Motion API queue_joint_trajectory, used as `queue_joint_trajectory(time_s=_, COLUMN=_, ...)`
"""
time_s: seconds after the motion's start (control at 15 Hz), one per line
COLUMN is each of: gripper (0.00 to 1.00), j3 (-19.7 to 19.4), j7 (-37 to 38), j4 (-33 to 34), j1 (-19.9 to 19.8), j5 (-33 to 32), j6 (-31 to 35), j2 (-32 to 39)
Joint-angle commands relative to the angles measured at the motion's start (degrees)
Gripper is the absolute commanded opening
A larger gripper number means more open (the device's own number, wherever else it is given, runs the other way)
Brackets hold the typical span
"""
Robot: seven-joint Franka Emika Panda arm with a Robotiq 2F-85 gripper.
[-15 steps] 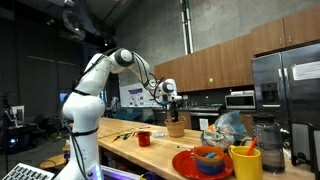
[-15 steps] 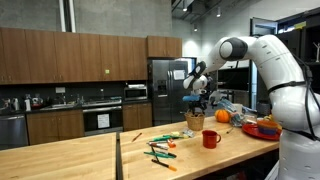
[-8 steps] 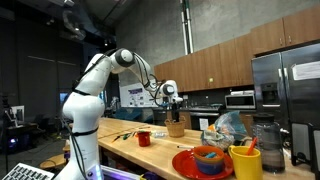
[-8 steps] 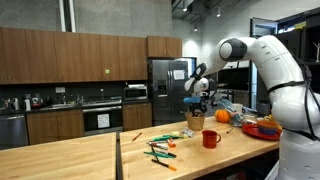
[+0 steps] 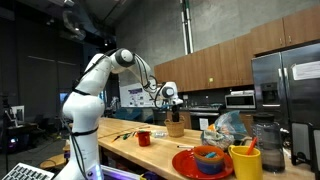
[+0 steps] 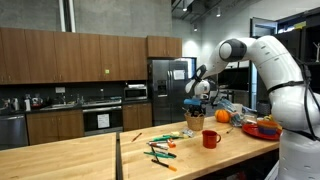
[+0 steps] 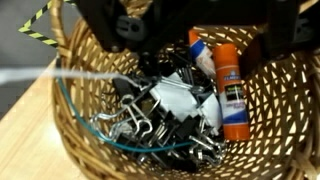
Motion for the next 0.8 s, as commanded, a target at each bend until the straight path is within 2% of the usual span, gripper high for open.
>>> queue_joint_trajectory(time_s=0.0, gripper=0.48, j3=0.44, j7=-2.07, j4=-1.35, j1=-0.35, j5=2.4, j6=2.64, j2=-0.67)
queue_joint_trajectory(time_s=0.27, gripper=0.19, j3=0.28, j7=-2.85, j4=-1.47, j1=0.18, j5=2.56, j6=4.86, j2=-2.02)
queue_joint_trajectory(time_s=0.53, gripper=0.07, j3=0.05, j7=-3.13, j4=-1.42, j1=0.73, j5=2.27, j6=6.45, j2=-3.54)
queue_joint_trajectory(time_s=0.73, gripper=0.08, j3=-0.42, j7=-2.63, j4=-0.63, j1=1.2, j5=1.49, j6=5.02, j2=-4.28)
